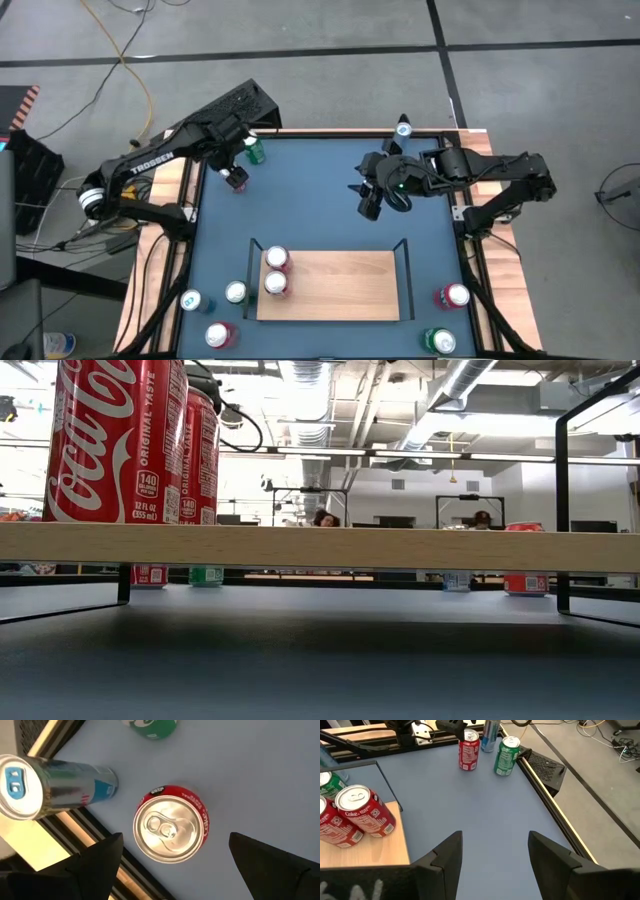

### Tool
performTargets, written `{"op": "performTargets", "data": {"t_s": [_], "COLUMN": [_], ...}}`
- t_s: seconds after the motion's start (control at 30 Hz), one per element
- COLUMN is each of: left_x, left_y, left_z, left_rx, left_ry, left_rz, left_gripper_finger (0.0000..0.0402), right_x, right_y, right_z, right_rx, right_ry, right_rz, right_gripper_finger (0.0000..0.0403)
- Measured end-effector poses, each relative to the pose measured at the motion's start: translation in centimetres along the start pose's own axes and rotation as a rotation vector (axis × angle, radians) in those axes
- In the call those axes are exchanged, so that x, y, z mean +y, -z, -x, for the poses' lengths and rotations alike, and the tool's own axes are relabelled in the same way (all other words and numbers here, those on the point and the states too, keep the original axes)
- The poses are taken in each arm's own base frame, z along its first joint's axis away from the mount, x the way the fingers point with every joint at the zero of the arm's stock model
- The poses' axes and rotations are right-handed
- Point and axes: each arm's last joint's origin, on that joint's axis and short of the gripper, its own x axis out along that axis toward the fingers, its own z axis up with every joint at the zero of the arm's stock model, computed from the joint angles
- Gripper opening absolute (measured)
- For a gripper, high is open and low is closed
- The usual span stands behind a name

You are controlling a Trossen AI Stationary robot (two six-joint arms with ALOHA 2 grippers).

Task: Place canned beverage on shelf
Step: Put the red soda can on the shelf aligned with the other red soda can

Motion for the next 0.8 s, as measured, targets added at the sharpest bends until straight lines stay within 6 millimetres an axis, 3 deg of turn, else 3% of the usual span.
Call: {"op": "performTargets", "data": {"t_s": [0.27, 0.6, 0.8], "left_x": [1.0, 0.4, 0.4], "left_y": [0.1, 1.1, 0.8], "left_z": [-0.3, -3.0, -3.3], "left_rx": [0.022, 0.059, 0.012], "left_ry": [0.008, 0.061, 0.066], "left_rz": [0.126, 0.216, 0.236], "left_gripper_finger": [0.0352, 0.0352, 0.0346], "right_x": [-0.1, -0.1, -0.1], "right_y": [0.0, 0.0, 0.0], "right_z": [0.0, 0.0, 0.0], "right_rx": [0.000, -0.001, -0.001], "right_ry": [0.002, 0.002, 0.002], "right_rz": [0.000, 0.000, 0.000], "right_gripper_finger": [0.0211, 0.0211, 0.0211]}}
